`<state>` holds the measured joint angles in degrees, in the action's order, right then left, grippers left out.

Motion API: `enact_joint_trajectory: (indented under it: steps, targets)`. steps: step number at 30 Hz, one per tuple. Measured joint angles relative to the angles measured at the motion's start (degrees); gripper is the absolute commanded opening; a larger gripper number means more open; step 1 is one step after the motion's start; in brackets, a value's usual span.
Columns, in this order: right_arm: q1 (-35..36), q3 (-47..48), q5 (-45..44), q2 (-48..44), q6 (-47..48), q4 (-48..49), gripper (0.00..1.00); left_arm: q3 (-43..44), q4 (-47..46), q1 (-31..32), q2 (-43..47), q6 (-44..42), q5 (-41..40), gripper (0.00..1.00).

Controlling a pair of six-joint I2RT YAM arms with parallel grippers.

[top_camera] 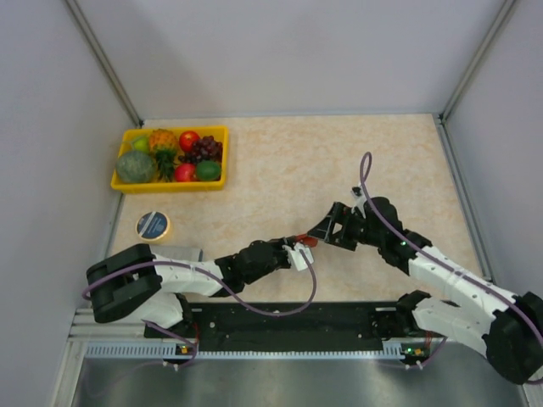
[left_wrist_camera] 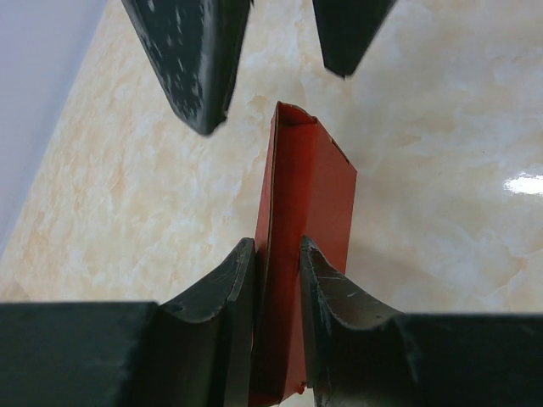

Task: Fold the paper box

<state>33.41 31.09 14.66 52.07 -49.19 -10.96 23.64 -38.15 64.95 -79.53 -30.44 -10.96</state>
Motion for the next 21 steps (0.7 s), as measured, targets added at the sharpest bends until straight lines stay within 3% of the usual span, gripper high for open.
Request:
enact_joint_trajectory:
  steps: [2,3,10,21]
  targets:
    - [-0.68,-1.66,4.76,3.89,-2.01,6.01,0.86,0.07,-0.11,0.0,-0.13,0.33,-0.2,0.17]
    - [-2.14,-3.58,9.29,8.46,-3.91,11.89,0.82,0.07,-0.22,0.0,-0.15,0.52,-0.28,0.16]
    - [-4.7,-7.21,13.03,15.12,-3.98,22.45,0.74,0.07,-0.28,0.0,-0.15,0.57,-0.26,0.15]
    - [-7.82,-11.85,17.44,22.51,-5.05,35.34,0.77,0.07,-0.59,-0.02,-0.39,0.57,-0.26,0.13]
